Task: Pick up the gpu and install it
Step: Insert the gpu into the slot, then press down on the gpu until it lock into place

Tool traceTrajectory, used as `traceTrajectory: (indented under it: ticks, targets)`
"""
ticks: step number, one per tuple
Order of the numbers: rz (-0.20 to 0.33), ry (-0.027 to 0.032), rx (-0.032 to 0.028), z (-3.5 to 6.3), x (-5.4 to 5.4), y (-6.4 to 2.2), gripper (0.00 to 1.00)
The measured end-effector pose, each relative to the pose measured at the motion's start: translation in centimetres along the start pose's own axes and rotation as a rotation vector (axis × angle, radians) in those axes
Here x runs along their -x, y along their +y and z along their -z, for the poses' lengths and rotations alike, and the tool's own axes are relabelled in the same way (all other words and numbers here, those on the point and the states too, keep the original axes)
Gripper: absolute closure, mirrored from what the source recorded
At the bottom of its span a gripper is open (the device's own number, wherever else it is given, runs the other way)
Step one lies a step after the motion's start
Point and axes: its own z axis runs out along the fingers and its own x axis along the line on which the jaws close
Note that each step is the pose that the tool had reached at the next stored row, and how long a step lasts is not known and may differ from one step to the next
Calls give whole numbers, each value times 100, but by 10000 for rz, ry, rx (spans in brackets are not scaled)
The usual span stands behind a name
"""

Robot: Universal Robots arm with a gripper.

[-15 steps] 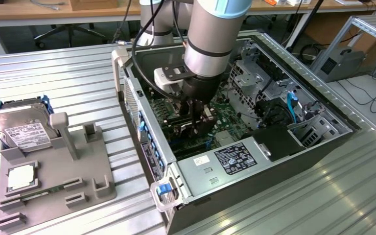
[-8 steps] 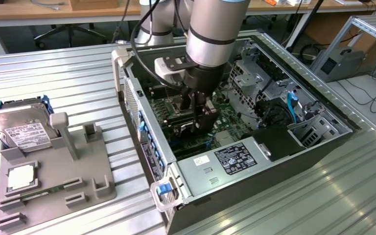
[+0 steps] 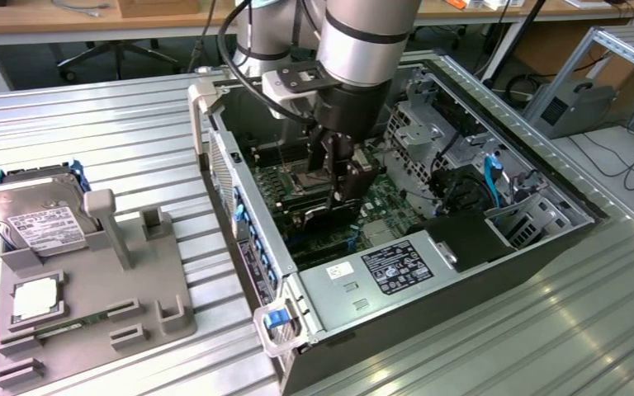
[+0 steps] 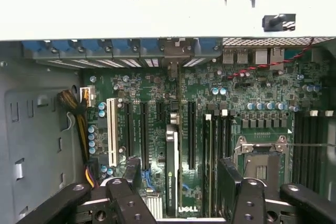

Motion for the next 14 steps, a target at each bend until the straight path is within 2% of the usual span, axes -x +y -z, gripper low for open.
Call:
traceTrajectory:
  ticks: [4, 14]
  targets:
    - [0, 0, 0, 62, 4, 0, 30]
    - [0, 0, 0, 64, 4, 0, 30]
